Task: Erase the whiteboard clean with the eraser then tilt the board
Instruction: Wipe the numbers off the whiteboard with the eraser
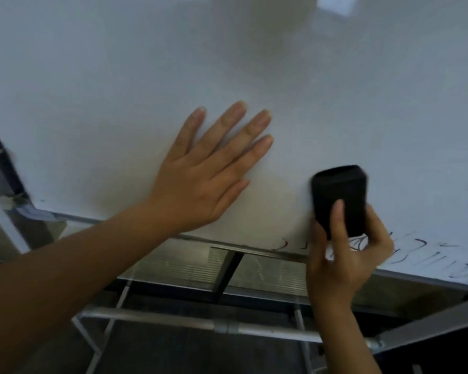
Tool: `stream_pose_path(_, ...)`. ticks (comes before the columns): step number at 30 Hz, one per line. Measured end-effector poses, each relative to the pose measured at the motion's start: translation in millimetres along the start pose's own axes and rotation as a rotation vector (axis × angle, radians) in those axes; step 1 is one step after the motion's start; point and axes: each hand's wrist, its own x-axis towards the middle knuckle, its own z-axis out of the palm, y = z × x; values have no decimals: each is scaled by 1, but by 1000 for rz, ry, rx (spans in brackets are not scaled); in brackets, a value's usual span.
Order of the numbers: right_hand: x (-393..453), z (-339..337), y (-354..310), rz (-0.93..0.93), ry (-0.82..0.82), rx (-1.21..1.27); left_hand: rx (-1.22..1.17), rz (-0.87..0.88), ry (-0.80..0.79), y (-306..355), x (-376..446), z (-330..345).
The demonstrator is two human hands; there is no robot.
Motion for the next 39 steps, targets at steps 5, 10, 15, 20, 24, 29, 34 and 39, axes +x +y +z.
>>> stream_pose_path(5,-33,8,-15,99,-65,48,46,-40,34,11,-1,4)
stream_pose_path(10,-49,4,-7,234,-207,81,9,97,64,45,27,16)
stream_pose_path(15,-1,-25,50,238,47,-26,33,100,114,56,36,25)
stream_pose_path(20,7,-26,56,350,139,25,31,82,145,56,32,27)
stream_pose_path(24,-33,-3,15,267,24,65,5,58,110,60,35,26)
stream_pose_path(29,-53,0,8,113,-95,25,14,90,108,72,54,31)
stream_pose_path(34,-17,-17,46,218,38,-9,12,119,99,78,58,38)
stream_pose_path(39,7,-23,69,155,3,-43,14,77,114,77,57,43)
